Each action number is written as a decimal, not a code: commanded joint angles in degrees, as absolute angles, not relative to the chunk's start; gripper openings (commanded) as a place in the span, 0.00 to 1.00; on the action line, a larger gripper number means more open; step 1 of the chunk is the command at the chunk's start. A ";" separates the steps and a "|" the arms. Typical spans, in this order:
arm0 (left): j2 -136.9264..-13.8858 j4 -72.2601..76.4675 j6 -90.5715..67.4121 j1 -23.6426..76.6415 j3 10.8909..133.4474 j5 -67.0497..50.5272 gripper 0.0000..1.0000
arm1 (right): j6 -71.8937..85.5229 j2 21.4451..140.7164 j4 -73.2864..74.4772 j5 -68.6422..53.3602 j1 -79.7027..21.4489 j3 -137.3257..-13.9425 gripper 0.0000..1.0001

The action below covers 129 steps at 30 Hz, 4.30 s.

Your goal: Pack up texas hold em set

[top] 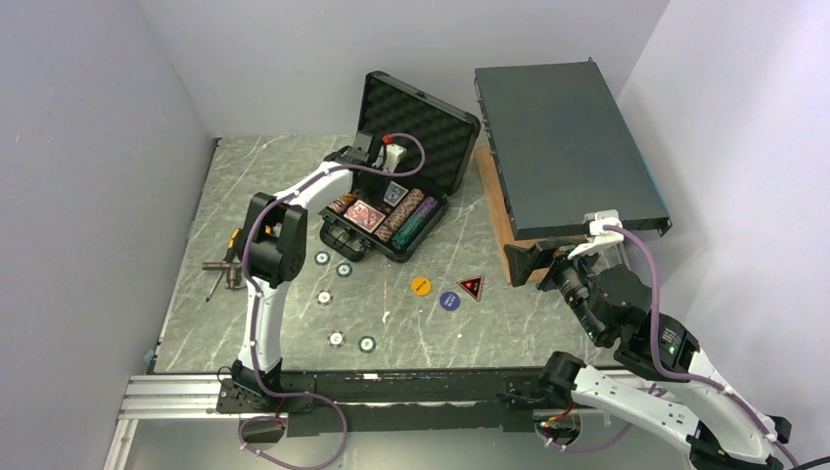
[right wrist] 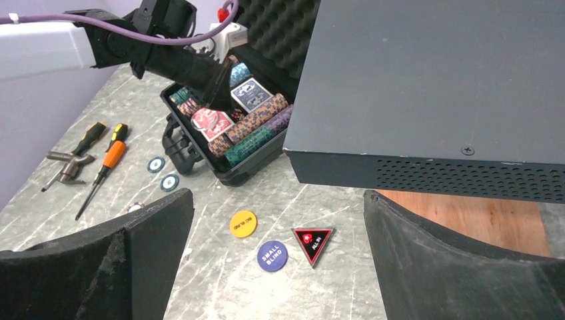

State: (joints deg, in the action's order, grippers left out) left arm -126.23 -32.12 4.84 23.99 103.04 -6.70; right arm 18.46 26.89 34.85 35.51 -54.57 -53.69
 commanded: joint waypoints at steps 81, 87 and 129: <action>-23.42 -35.35 -32.36 18.58 38.08 4.77 0.96 | 39.48 111.91 52.88 52.77 -46.54 -67.35 0.14; -23.26 -35.23 -30.81 18.55 38.72 5.00 0.96 | 36.42 112.18 49.06 44.98 -46.89 -68.01 0.13; -91.43 -36.90 -49.13 51.09 61.73 6.43 0.99 | 15.72 43.00 29.64 36.12 -59.43 -57.65 0.99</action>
